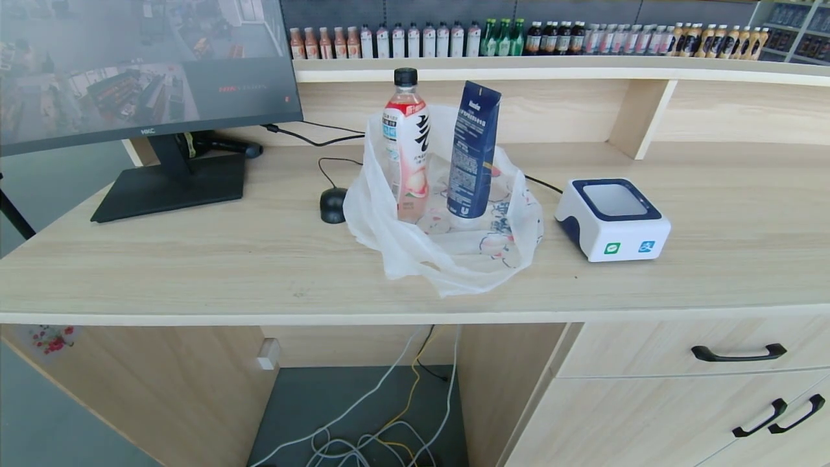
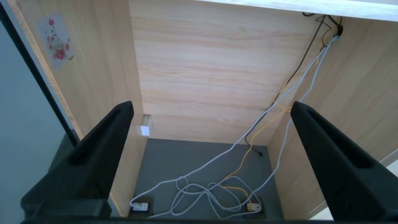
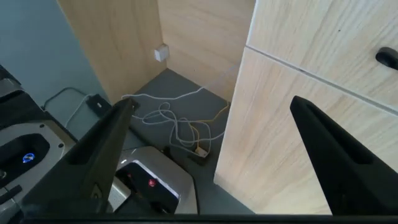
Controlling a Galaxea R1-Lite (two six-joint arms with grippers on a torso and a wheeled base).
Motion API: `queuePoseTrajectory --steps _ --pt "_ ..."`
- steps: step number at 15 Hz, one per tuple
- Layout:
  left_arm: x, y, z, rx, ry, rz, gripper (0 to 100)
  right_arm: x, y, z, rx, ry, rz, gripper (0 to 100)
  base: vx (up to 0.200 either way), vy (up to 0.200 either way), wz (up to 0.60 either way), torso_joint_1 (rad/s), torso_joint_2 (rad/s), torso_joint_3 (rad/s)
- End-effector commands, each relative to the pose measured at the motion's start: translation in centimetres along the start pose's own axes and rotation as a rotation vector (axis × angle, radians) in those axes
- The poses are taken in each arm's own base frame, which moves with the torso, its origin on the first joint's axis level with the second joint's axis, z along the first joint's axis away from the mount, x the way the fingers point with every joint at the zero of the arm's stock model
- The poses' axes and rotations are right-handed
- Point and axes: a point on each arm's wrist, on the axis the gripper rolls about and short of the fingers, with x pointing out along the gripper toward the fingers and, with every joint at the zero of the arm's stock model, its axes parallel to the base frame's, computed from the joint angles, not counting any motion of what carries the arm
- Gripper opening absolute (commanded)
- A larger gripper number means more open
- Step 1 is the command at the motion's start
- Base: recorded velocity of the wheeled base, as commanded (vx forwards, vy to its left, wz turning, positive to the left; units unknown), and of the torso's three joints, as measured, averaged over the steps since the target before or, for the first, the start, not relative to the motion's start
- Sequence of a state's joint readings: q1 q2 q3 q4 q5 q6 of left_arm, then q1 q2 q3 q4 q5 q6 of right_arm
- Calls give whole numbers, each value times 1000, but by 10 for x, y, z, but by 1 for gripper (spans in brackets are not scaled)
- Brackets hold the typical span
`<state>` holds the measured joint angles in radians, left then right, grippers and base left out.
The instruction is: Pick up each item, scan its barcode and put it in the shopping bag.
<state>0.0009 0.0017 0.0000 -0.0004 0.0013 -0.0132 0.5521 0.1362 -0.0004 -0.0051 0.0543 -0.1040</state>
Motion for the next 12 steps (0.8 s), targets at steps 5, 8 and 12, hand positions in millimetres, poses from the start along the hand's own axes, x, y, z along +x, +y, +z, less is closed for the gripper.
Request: queuePoseTrajectory --steps 5,8,12 --pt "0 0 0 -1 -1 1 100 5 3 1 68 83 -382 100 0 0 0 0 0 0" --pt "0 0 0 -1 0 1 100 -1 6 -1 66 5 -458 100 0 0 0 0 0 0" --pt "0 0 0 -1 -1 1 100 -1 6 -1 79 5 -476 100 0 0 0 0 0 0"
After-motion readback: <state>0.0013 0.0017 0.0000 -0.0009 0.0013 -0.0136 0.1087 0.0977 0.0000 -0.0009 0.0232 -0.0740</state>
